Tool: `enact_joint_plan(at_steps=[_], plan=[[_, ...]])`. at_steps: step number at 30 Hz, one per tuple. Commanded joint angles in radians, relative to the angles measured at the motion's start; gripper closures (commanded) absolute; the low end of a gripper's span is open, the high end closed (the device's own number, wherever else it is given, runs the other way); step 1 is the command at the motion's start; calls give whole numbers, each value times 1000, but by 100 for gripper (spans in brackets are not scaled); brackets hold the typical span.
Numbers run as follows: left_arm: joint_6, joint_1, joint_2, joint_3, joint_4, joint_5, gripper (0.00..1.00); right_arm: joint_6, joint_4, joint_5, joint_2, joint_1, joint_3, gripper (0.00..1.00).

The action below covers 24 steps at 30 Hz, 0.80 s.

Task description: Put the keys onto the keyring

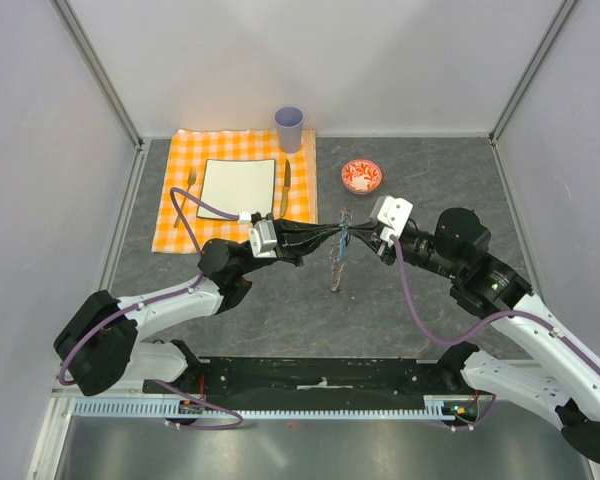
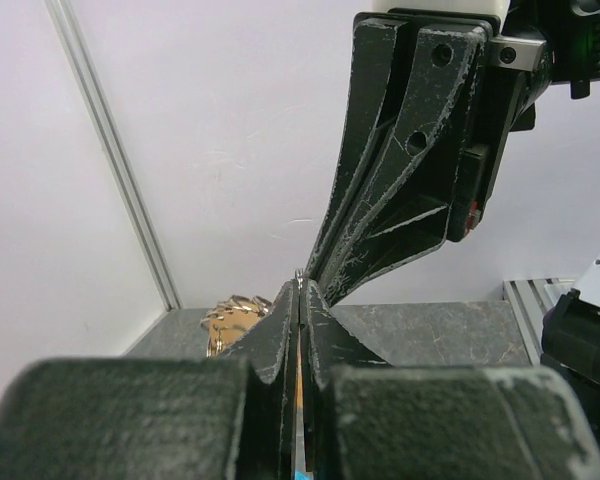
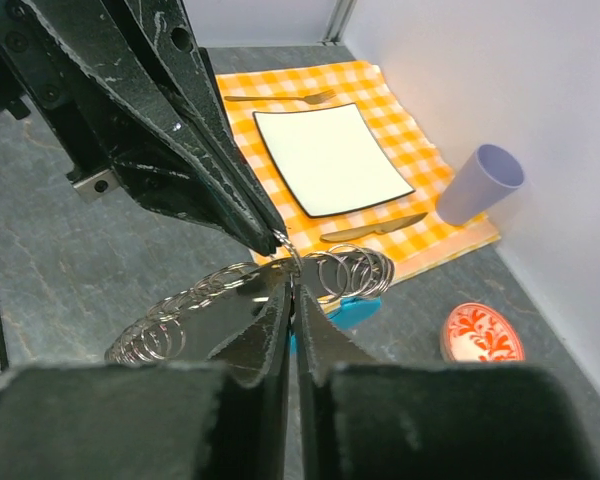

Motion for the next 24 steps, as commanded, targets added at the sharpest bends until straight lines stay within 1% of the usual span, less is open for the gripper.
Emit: enact_joint_plan(at_steps=[1,2,7,11,16,20,22,23,24], plan=[[-35,2,-11,23,226,7,98,6,10,-53,5,-3,25,98],[-35,3,-11,21,230,4,98,8,8,-62,6,-3,27,100],[-52,3,2,23,253,10,98,22,8,-147,25,-3,32,100],[-75,3,18,30,273,24,98,25,11,-179,37,-5,36,100],[-96,3,32,38,295,38,98,25,16,-182,45,-5,36,100],[-87,3,22,29,289,24,98,29,2,-145,35,-3,24,100],[-64,3,12,18,272,7,98,31,-12,-106,20,-3,15,87],[-54,3,6,13,235,3,98,31,-30,-95,12,-3,15,81],[-41,3,-7,6,214,-10,98,32,-39,-78,-1,-3,15,71]])
